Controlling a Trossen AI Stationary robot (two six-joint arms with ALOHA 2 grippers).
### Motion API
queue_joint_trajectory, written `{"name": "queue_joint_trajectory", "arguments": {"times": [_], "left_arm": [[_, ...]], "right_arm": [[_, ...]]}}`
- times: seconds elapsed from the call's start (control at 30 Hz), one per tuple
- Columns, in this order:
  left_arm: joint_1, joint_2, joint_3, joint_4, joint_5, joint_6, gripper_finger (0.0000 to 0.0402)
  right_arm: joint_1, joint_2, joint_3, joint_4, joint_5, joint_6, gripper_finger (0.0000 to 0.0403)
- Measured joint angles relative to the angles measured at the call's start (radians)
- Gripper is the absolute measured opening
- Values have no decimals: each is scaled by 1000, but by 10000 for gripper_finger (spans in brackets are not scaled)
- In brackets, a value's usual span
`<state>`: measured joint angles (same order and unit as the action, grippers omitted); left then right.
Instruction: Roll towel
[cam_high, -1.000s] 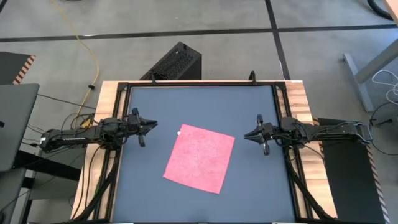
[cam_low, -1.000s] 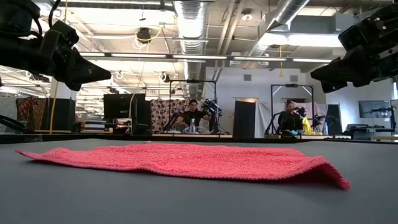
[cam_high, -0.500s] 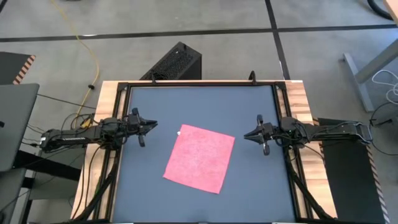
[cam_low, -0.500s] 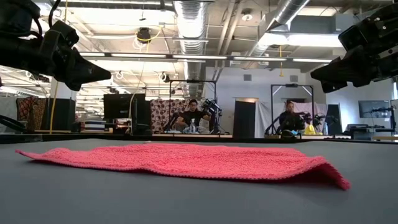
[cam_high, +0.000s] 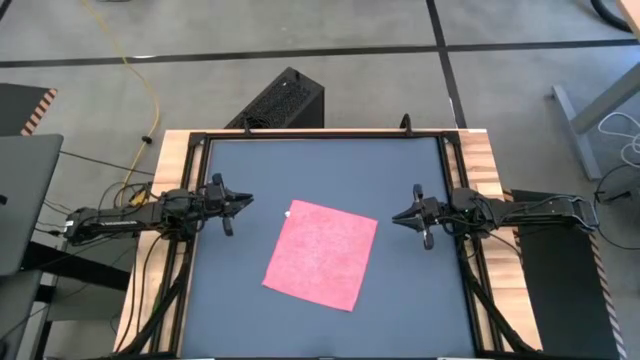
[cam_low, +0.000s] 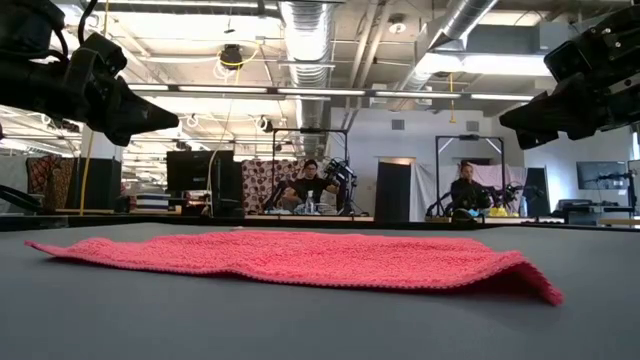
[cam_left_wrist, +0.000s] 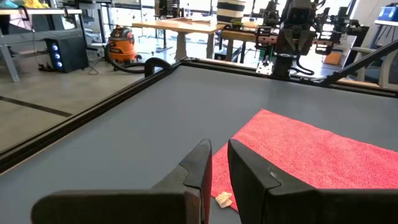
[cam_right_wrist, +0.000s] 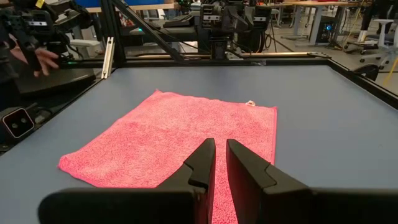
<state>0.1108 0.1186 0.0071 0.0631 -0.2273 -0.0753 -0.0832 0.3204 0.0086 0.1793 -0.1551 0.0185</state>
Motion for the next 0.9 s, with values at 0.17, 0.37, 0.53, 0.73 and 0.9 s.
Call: {"name": "queue_joint_trajectory", "arguments": {"times": [0.17,0.37,0.53,0.73,0.9], "left_arm": [[0,0,0,0,0,0,43],[0,0,0,3,-1,2,43],[0,0,0,3,0,0,43],[0,0,0,-3,40,-251,43],[0,0,0,-4,24,-516,43]], "right_arm": [[0,0,0,0,0,0,68],[0,0,0,0,0,0,68],[0,0,0,0,0,0,68],[0,0,0,0,0,0,68],[0,0,0,0,0,0,68]]}}
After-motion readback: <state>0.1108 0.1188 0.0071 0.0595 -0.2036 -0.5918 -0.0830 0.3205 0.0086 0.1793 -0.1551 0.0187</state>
